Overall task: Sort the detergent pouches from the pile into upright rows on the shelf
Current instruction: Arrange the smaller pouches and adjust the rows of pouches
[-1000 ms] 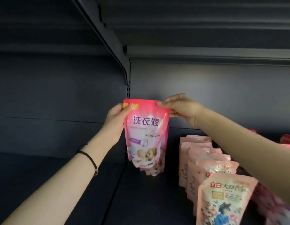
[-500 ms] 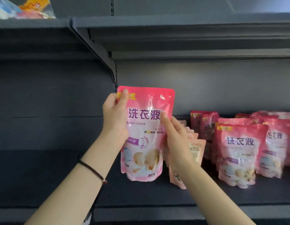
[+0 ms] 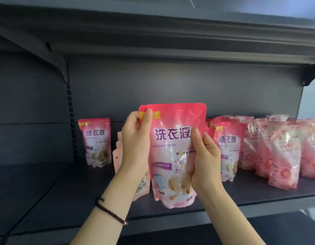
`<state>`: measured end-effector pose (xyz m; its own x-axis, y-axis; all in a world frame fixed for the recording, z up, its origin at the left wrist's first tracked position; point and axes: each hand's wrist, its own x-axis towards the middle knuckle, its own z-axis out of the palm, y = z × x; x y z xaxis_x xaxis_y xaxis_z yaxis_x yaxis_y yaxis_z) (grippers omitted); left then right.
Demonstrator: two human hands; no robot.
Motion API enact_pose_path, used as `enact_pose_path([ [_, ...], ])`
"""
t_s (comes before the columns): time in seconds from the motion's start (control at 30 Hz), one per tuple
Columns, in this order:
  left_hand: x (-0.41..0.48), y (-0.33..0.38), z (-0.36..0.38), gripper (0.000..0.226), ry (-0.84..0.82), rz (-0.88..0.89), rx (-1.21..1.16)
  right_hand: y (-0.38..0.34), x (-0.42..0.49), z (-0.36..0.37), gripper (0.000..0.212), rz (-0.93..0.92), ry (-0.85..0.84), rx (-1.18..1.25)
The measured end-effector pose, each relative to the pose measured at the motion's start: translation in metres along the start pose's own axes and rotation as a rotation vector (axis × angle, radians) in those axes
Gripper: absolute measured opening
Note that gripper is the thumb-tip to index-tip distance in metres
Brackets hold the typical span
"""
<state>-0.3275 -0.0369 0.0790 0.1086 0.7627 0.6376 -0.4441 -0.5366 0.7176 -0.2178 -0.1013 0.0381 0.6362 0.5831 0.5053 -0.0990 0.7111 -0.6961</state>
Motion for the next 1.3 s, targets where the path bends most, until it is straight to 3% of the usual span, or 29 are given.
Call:
enact_pose_path([
  [0.17, -0.036, -0.049, 0.071, 0.017, -0.092, -0.035, -0.024, -0.019, 0.037, -0.079, 0.019, -0.005, 0.016, 0.002],
  [0.37, -0.065, -0.100, 0.159, 0.036, -0.049, -0.189, -0.049, -0.024, 0.073, -0.166, 0.020, 0.011, 0.049, -0.039],
  [0.53, -0.071, -0.137, 0.208, 0.014, -0.006, -0.227, 0.010, -0.016, 0.098, -0.215, 0.030, 0.034, 0.093, -0.115],
  [0.63, -0.068, -0.157, 0.224, 0.027, 0.043, -0.182, 0.047, -0.007, 0.110, -0.228, 0.037, 0.006, 0.111, -0.144],
  [0.7, -0.066, -0.168, 0.233, 0.017, 0.084, -0.194, 0.045, 0.002, 0.118, -0.234, 0.039, -0.014, 0.119, -0.149],
  [1.03, -0.058, -0.201, 0.257, 0.031, 0.302, -0.064, 0.093, 0.027, 0.147, -0.244, 0.018, -0.024, 0.111, -0.308],
  [1.2, -0.048, -0.201, 0.258, 0.046, 0.343, -0.052, 0.106, 0.040, 0.155, -0.238, 0.031, -0.020, 0.106, -0.327],
  [1.3, -0.042, -0.202, 0.254, 0.045, 0.358, -0.058, 0.129, 0.044, 0.156, -0.231, 0.023, -0.041, 0.097, -0.359],
])
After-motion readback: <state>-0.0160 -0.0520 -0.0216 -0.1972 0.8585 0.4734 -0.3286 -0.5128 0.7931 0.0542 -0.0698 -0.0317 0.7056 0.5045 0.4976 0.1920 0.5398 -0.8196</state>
